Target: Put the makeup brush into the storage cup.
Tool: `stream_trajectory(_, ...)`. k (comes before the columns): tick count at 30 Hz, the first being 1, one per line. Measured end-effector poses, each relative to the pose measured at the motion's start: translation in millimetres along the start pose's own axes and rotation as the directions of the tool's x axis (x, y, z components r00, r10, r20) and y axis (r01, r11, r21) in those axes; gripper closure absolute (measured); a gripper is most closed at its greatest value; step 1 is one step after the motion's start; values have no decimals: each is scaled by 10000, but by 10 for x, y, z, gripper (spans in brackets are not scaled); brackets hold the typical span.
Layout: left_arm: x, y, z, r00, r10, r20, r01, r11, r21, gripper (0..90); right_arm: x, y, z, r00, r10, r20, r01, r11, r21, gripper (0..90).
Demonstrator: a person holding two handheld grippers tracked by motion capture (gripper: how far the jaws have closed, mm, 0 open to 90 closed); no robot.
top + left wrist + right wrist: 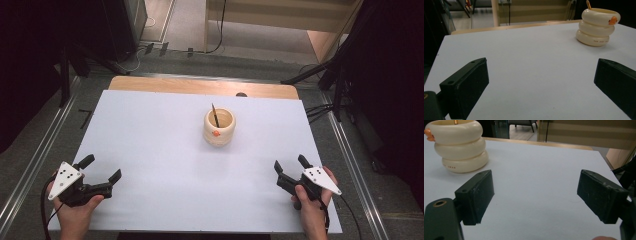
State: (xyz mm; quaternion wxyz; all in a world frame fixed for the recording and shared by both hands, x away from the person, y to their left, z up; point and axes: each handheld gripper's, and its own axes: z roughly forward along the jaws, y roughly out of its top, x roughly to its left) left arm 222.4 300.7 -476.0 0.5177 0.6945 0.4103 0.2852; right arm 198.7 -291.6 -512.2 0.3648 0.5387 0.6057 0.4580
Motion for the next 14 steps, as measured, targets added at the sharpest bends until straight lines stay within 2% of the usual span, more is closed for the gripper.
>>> stream_trajectory(8,11,-1,2,10000,-58,-10,58,10000,-33,4,-35,-65,-108,9999,132,75,-131,9999,-56,147)
stream_trajectory(14,14,3,5,10000,-74,9,74,10000,-64,4,-13,-86,-115,9999,103,134,-103,9999,16,148)
